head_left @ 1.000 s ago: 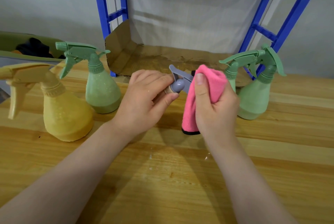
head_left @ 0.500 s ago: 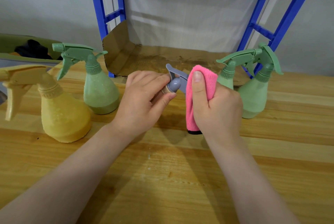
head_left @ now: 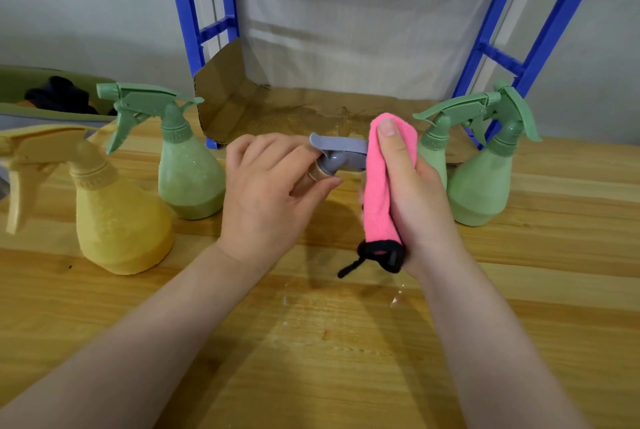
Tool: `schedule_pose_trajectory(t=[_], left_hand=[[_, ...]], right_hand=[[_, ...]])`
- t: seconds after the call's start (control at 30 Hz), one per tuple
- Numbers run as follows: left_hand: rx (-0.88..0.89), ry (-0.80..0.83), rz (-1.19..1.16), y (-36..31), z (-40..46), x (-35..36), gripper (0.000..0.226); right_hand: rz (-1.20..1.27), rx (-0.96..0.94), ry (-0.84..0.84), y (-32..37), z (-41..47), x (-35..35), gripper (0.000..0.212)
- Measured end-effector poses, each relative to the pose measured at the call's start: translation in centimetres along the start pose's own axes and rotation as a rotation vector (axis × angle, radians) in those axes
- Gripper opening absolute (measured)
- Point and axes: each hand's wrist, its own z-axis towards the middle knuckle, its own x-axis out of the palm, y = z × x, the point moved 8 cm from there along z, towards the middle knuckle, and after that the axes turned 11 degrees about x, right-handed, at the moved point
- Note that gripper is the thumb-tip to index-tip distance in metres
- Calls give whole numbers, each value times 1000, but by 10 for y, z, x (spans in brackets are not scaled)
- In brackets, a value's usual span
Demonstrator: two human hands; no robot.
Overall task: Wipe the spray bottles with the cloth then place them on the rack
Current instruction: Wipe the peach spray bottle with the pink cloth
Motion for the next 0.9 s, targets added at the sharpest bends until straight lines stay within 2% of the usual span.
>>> schedule_pose_trajectory(t=[0.1, 0.27, 0.37, 0.53, 0.67, 0.83, 0.9], left_hand=[[6, -1, -9, -2, 1, -1, 32], [-19, 26, -159, -4, 0, 5, 38], [-47, 66, -262, -2, 0, 11, 37], [-2, 246, -526, -1, 4, 17, 33], [-121, 416, -872, 5, -2, 24, 35], [-210, 591, -1091, -2, -14, 35, 55], [-193, 644, -1150, -11, -16, 38, 55]], right_hand=[[199, 81, 119, 1, -4, 6, 51], [326, 40, 115, 9, -6, 3, 53], [322, -1, 72, 11, -8, -2, 59], [251, -31, 85, 20, -9, -8, 39], [214, -31, 214, 27, -9, -9, 42], [172, -32, 392, 26, -9, -1, 42], [175, -15, 443, 24, -12, 3, 42]])
